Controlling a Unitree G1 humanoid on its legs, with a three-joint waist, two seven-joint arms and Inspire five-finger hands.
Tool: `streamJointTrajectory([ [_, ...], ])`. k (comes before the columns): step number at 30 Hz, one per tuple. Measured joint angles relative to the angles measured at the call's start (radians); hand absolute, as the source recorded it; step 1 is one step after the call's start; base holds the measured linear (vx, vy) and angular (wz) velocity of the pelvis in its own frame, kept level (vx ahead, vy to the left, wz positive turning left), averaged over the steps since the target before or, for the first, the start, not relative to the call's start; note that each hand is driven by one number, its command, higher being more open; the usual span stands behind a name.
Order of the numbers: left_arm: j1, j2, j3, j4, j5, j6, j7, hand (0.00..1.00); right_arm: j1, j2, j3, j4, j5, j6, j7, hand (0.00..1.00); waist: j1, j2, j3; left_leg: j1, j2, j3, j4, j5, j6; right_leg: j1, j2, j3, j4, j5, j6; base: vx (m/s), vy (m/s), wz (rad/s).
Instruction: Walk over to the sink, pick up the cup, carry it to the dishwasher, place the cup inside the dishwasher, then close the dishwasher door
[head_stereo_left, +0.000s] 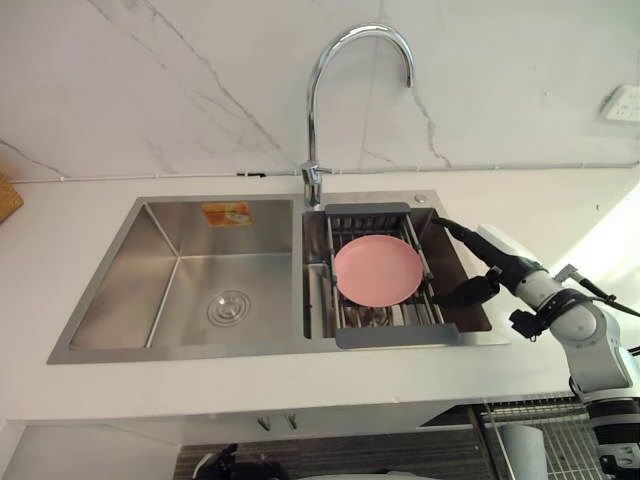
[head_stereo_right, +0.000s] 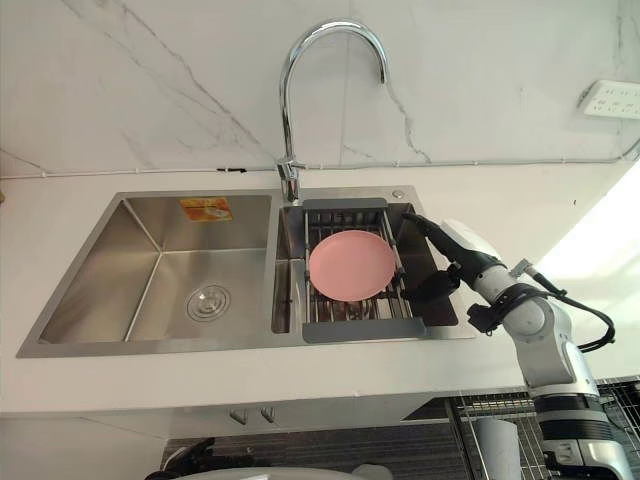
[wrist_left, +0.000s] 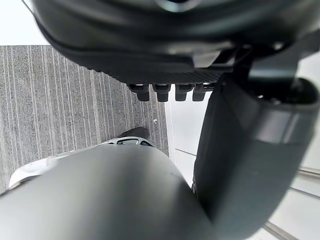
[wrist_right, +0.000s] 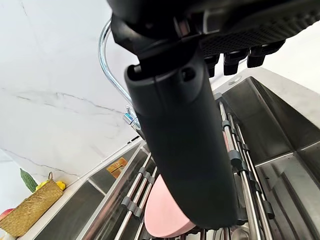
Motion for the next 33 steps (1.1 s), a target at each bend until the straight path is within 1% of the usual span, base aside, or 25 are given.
streamJointTrajectory([
  [7, 0.004, 0.003, 0.000, 0.000, -0.018, -0.002, 0.000, 1.00, -0.004, -0.003, 0.011, -0.014, 0.000, -0.016, 0.006, 1.00, 0.000, -0.008, -0.001, 0.001, 0.000, 0.001, 0.000, 0.000, 0.000, 0.000, 0.000, 0.001, 0.000, 0.000, 0.000, 0.00, 0.000, 0.00],
  [10, 0.004, 0.004, 0.000, 0.000, -0.020, 0.000, 0.001, 1.00, -0.006, -0.003, 0.032, -0.022, -0.020, -0.045, 0.006, 1.00, 0.000, -0.010, -0.001, 0.001, 0.000, 0.001, 0.000, 0.000, 0.000, 0.000, 0.000, 0.001, 0.000, 0.000, 0.000, 0.00, 0.000, 0.00],
  [11, 0.004, 0.004, 0.000, 0.000, -0.031, 0.001, 0.003, 1.00, -0.010, -0.003, 0.047, -0.024, -0.051, -0.057, 0.000, 1.00, 0.000, -0.011, -0.001, 0.001, 0.000, 0.001, 0.000, 0.000, 0.000, 0.000, 0.000, 0.001, 0.000, 0.000, 0.000, 0.00, 0.000, 0.00],
  [14, 0.008, 0.004, 0.000, 0.001, -0.060, 0.003, 0.007, 1.00, -0.012, -0.003, 0.075, -0.032, -0.091, -0.064, -0.032, 1.00, 0.003, -0.014, -0.002, 0.001, 0.000, 0.001, 0.000, 0.000, 0.000, 0.001, 0.000, 0.001, 0.000, 0.001, 0.000, 0.00, 0.000, 0.00],
  [18, 0.008, 0.006, 0.000, 0.001, -0.064, 0.003, 0.009, 1.00, -0.012, 0.000, 0.080, -0.064, -0.102, -0.065, -0.038, 1.00, 0.002, -0.015, -0.003, 0.001, 0.000, 0.001, 0.000, 0.001, 0.000, 0.001, 0.000, 0.001, 0.000, 0.001, 0.000, 0.00, 0.000, 0.00],
  [21, 0.008, 0.008, 0.000, 0.001, -0.065, 0.004, 0.012, 1.00, -0.012, 0.019, 0.080, -0.095, -0.143, -0.067, -0.039, 1.00, 0.003, -0.018, -0.004, 0.001, -0.001, 0.001, 0.000, 0.001, 0.000, 0.001, 0.002, 0.001, 0.000, 0.001, 0.000, 0.00, 0.000, 0.00],
  [25, 0.008, 0.011, 0.000, 0.001, -0.065, 0.005, 0.018, 1.00, -0.011, 0.057, 0.091, -0.103, -0.209, -0.085, -0.041, 1.00, 0.003, -0.024, -0.005, 0.001, -0.001, 0.001, 0.000, 0.001, 0.000, 0.001, 0.002, 0.001, 0.001, 0.001, 0.000, 0.00, 0.000, 0.00],
  [29, 0.006, 0.014, 0.000, 0.001, -0.065, 0.011, 0.024, 1.00, -0.009, 0.087, 0.144, -0.104, -0.285, -0.087, -0.055, 1.00, 0.003, -0.027, -0.005, 0.002, -0.001, 0.001, 0.000, 0.001, 0.000, 0.001, 0.002, 0.002, 0.001, 0.001, 0.000, 0.00, 0.000, 0.00],
  [33, 0.005, 0.015, -0.001, 0.002, -0.065, 0.011, 0.024, 1.00, -0.008, 0.109, 0.187, -0.102, -0.321, -0.082, -0.073, 1.00, 0.005, -0.027, -0.005, 0.002, -0.001, 0.001, 0.000, 0.001, 0.000, 0.001, 0.002, 0.002, 0.002, 0.001, 0.000, 0.00, 0.000, 0.00],
])
